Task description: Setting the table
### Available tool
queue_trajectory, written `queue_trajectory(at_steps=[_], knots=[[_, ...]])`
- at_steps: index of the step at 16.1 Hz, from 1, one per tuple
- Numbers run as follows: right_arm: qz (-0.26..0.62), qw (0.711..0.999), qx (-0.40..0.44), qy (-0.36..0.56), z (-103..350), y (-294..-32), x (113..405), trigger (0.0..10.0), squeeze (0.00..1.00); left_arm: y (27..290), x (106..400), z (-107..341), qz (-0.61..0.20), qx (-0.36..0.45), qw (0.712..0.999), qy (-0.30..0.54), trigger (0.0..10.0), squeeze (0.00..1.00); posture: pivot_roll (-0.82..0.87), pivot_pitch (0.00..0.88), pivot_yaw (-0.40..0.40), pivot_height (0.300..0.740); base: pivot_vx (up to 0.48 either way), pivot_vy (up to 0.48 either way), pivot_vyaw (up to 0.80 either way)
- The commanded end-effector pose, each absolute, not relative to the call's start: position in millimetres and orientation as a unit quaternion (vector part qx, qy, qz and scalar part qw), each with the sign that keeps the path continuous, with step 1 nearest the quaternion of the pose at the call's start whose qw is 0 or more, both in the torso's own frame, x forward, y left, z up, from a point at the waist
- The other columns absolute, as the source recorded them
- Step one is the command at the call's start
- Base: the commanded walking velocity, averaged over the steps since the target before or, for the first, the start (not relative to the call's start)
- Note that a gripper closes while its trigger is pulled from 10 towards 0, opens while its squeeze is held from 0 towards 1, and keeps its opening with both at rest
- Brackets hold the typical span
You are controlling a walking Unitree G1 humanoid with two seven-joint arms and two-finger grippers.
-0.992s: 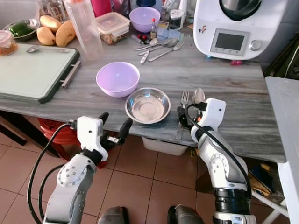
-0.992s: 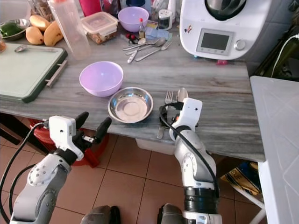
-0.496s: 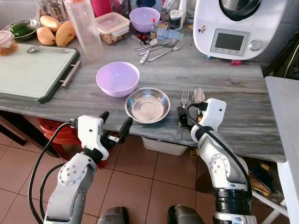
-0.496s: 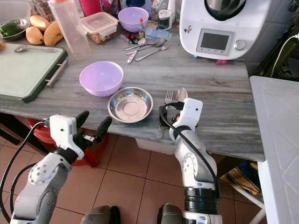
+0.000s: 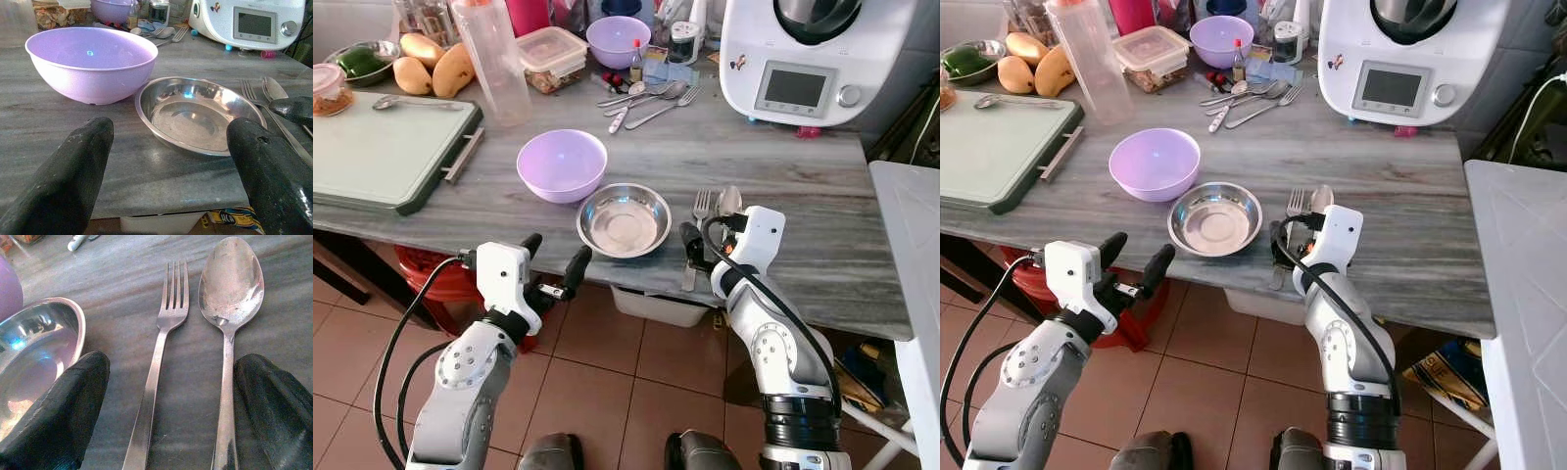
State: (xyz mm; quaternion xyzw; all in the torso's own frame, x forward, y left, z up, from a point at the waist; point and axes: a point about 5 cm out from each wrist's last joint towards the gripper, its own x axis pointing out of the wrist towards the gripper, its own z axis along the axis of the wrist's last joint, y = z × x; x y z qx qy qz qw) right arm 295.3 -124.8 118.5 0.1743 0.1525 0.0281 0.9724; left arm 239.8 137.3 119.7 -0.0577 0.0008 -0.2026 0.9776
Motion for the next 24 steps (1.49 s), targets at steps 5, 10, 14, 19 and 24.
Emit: queue_trajectory(at_steps=[5,10,14,19,24], knots=[[0.046,0.975,0.164,0.142,120.2,-119.5,287.6,10.0,0.85,137.0,241.1,119.9,-0.199,-0.055,0.978,-0.002,10.0,0.00,0.02,0.077,0.026,0.740,0.000,0.000,0.00],[0.030,0.985,0.122,0.120,128.6,-137.4,271.5,10.0,0.79,136.7,241.1,119.8,-0.197,-0.058,0.979,-0.004,10.0,0.00,0.01,0.071,0.024,0.740,0.000,0.000,0.00],[0.017,0.997,0.046,0.058,142.4,-151.9,254.7,10.0,0.67,138.5,245.6,118.0,-0.165,-0.053,0.985,0.005,10.0,0.00,-0.01,0.052,0.025,0.740,0.000,0.000,0.00],[-0.007,1.000,-0.013,0.010,143.6,-157.3,241.8,10.0,0.00,138.7,256.6,116.4,-0.136,-0.042,0.990,0.009,10.0,0.00,-0.03,0.000,0.024,0.740,0.000,0.000,0.00],[-0.042,0.998,-0.049,-0.022,149.0,-166.9,243.8,10.0,0.00,134.7,266.4,121.5,-0.121,-0.046,0.992,-0.002,10.0,0.00,-0.04,0.000,0.021,0.740,0.000,0.000,0.00]])
